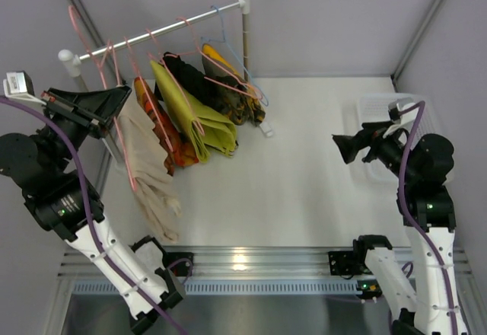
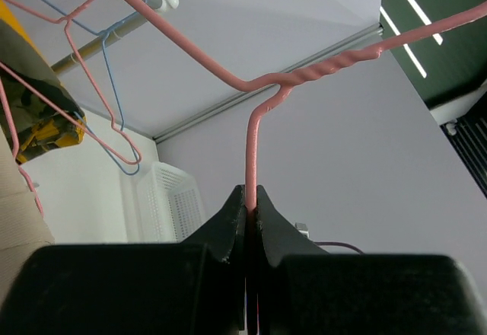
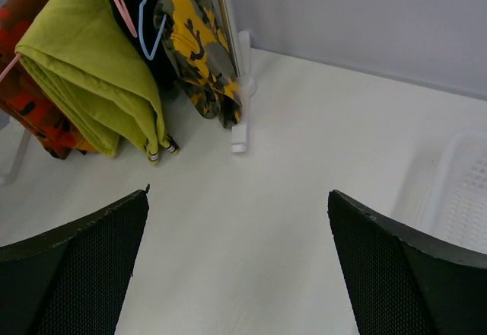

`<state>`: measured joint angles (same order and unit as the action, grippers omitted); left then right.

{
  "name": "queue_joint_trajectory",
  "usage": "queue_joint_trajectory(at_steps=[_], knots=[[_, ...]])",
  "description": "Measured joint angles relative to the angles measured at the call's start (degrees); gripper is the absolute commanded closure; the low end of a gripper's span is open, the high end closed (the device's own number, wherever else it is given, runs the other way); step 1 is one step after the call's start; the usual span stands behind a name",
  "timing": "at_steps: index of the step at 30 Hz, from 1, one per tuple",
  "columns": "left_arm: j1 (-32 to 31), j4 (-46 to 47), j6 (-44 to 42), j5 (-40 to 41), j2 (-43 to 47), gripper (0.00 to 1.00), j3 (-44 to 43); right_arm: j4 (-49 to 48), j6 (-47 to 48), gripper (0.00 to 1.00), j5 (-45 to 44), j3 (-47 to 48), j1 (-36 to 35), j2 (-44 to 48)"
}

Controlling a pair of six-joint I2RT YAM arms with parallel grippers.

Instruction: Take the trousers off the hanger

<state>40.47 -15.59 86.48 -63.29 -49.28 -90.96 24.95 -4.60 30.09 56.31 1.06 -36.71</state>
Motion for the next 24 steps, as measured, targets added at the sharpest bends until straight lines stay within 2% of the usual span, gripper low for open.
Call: queue_joint_trajectory(at_steps=[7,14,24], knots=[[-0.55,-11.28,-7.04,0.13,1.51,1.00,-0.70,-0.13,0.02,0.00,-0.42,-0.07,-1.66,-0.59],[-6.38,-20.57,-12.44,0.70,3.91,1.00,-5.95,-0.24,0.02,0.01,-0.50,-0.26,-2.10,-0.39],[-12.44,-24.17,-15.17,1.18,1.75,1.00,-12.46,-0.28,-0.63,0.01,-2.62,-0.42,-4.02,-0.35]])
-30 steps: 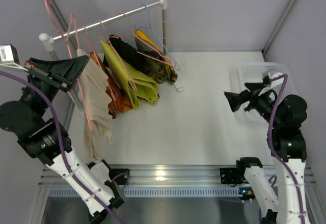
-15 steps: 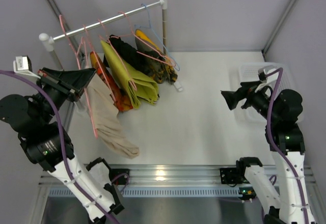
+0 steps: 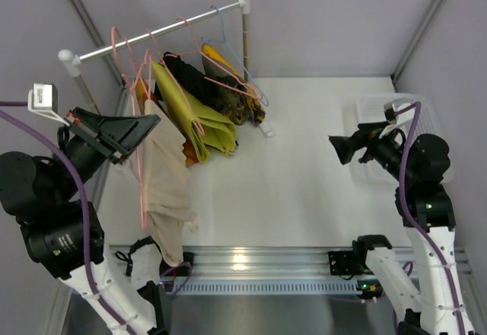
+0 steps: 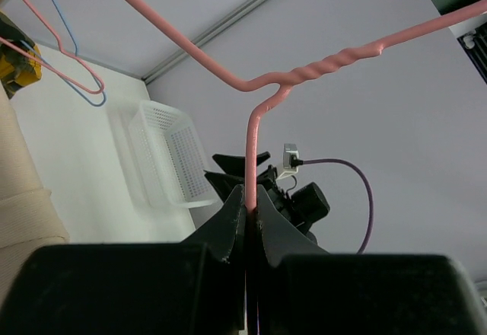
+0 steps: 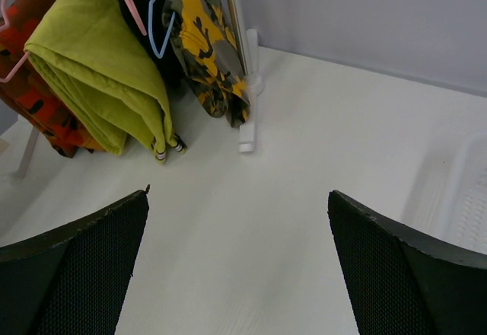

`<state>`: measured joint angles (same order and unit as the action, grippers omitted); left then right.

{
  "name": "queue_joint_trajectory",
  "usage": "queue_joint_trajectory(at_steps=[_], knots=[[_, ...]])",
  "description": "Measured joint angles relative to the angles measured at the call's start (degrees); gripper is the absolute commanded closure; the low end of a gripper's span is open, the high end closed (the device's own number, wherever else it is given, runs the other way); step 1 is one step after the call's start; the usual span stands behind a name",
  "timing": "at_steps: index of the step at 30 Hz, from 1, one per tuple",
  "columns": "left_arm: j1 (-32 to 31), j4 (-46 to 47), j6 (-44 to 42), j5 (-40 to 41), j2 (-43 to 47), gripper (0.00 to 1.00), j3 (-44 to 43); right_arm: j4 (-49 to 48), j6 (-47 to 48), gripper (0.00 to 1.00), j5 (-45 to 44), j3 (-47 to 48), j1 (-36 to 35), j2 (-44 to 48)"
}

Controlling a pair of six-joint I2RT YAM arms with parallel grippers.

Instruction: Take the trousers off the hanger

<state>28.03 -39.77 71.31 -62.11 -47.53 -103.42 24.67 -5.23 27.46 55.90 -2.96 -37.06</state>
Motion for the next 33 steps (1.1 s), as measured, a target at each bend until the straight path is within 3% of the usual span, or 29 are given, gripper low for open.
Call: queue_joint_trajectory(at_steps=[11,17,26,33], knots=[[-13.70,-0.92,-4.17,1.81,-9.99,1.00,1.70,-0.68,-0.59,0.01,-2.62,0.04,-0.04,-3.91],[-26.34,-0.28,-7.96,1.97,-16.13,1.00,4.74,-0.81,0.13,0.01,-3.61,0.15,-0.07,-6.99],[-53.02,2.43,-14.80,8.15,-24.02,1.00,6.25,-1.03,1.44,0.00,-3.89,0.15,-0.42,-8.07],[-64.94,5.95,-16.65,18.01,-30.14,1.00,4.85,-0.94,3.89,0.01,-3.87,-0.52,-0.74,-4.37]])
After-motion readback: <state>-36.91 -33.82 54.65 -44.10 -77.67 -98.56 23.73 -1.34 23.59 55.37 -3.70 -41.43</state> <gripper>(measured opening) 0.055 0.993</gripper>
